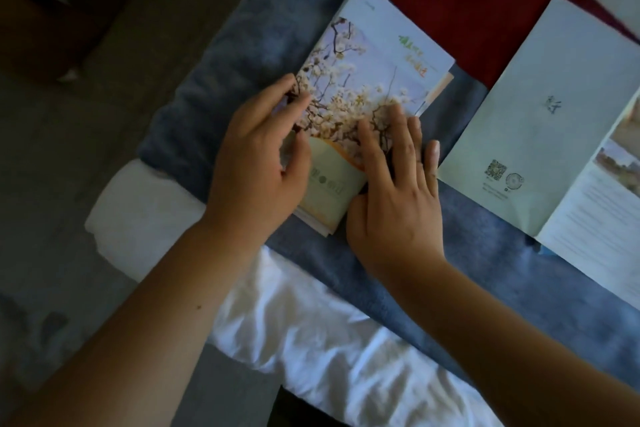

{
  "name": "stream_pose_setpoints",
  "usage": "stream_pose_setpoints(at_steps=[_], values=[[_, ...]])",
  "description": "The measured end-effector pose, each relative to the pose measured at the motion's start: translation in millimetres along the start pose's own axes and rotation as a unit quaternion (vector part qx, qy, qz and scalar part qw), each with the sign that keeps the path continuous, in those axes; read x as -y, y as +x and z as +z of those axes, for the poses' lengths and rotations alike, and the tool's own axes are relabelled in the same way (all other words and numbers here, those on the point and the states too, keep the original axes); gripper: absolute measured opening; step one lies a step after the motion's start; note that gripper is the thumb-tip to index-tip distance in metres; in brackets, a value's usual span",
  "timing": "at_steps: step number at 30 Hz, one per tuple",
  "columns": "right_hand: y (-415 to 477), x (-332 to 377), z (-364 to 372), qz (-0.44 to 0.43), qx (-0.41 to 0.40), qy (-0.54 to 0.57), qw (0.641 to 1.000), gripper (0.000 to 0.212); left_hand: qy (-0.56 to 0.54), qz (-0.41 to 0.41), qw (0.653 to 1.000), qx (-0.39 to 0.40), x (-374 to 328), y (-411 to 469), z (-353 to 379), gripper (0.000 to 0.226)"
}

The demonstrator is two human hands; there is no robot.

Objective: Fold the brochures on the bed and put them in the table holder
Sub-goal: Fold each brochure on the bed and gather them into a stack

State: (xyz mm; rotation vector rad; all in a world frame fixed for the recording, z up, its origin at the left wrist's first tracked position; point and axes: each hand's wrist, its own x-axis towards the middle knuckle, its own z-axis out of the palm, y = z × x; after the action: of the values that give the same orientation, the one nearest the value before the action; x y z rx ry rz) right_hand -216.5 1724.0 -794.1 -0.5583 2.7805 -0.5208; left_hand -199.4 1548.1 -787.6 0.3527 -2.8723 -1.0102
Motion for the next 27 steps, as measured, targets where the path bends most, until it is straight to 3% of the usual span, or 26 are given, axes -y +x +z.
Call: stream_pose_setpoints(at_steps=[6,10,15,20,23,27], values=[[23,0,-12,0.011,-0.039,0.054,0.998,0.050,0.185,0.036,0.978,0.088,-14,-18,-1,0.055],[44,4,-18,0.006,0.043,-0.039,0.998,0.063,0.204,0.037,0.965,0.161,-24,-24,-10,0.074],[62,8,-37,-0.013,0.115,-0.076,0.990,0.077,0.191,0.004,0.950,0.245,-32,-15,-15,0.098],[87,16,-49,-0.011,0.232,-0.133,0.963,0.106,0.224,-0.064,0.918,0.321,-29,7,-18,0.105],[99,19,-37,-0.005,0.269,-0.159,0.950,0.108,0.246,-0.087,0.889,0.377,-28,23,-4,0.106],[111,15,-24,0.007,0.284,-0.164,0.945,0.109,0.288,-0.088,0.877,0.375,-27,27,10,0.104]])
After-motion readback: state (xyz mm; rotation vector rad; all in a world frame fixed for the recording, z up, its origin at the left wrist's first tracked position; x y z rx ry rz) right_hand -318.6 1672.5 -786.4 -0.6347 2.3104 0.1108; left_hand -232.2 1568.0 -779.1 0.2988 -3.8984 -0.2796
